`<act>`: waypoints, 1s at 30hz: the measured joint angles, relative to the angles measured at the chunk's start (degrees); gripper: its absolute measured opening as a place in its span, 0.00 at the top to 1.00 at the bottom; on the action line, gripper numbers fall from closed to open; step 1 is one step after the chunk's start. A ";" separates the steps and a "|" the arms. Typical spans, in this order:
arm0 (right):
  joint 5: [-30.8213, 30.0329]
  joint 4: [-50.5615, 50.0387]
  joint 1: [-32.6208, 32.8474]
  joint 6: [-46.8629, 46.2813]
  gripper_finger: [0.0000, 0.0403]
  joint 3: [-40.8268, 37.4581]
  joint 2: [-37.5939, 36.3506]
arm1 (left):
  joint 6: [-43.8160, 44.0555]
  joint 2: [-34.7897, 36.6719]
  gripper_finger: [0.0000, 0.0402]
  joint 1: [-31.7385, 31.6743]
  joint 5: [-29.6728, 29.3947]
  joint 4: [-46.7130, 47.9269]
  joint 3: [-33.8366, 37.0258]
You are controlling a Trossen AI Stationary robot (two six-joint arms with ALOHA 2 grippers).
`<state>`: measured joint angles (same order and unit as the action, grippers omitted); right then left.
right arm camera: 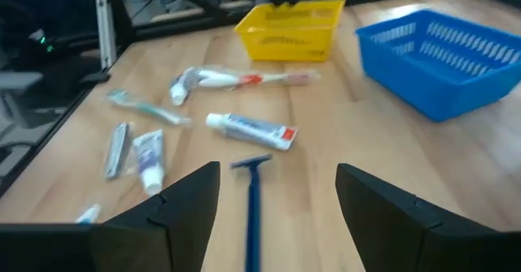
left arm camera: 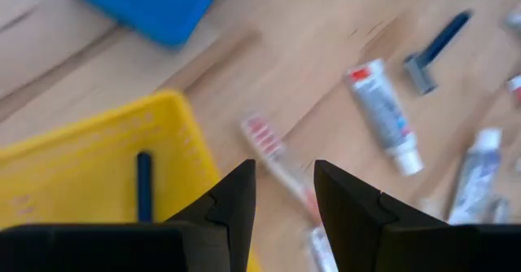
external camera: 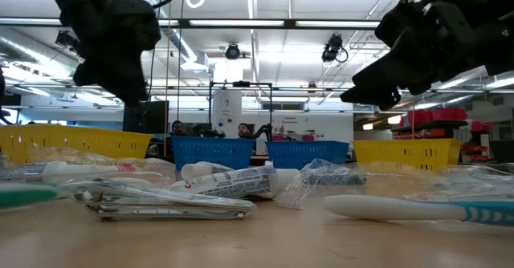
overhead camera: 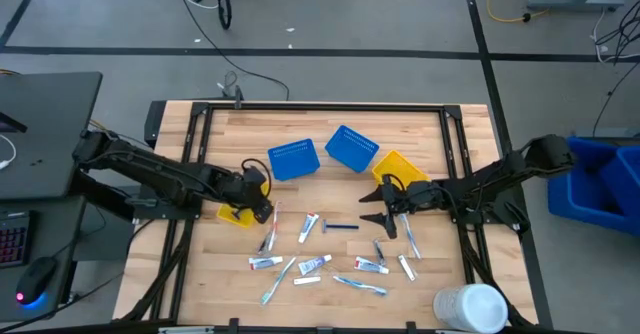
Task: Pick & Place Travel size toiletries
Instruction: Put the white toothpaste into the left blue bin
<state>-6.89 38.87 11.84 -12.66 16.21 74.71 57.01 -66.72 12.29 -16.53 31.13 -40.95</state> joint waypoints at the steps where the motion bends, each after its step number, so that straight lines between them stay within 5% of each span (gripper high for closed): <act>1: -0.01 0.60 0.51 0.01 0.37 0.00 0.57 | -0.13 0.00 0.67 0.08 -0.20 -1.39 0.00; 14: -2.52 5.54 2.44 -2.76 0.42 0.00 5.55 | -11.57 -0.02 0.70 8.93 5.22 -23.47 0.00; 19: -2.48 5.54 2.46 -2.96 0.41 0.00 5.56 | -15.75 -0.21 0.69 14.39 -0.99 -29.57 -0.03; 24: -2.48 5.55 2.45 -2.98 0.39 0.00 5.56 | -13.51 -5.04 0.61 17.46 -4.25 -30.16 -0.32; 30: -2.48 6.61 2.46 -2.98 0.37 0.02 5.54 | -16.07 -15.05 0.52 18.10 2.14 -30.20 -4.90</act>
<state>-9.37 45.48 14.30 -15.64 16.23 80.25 40.94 -81.77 30.39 -14.39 0.92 -45.85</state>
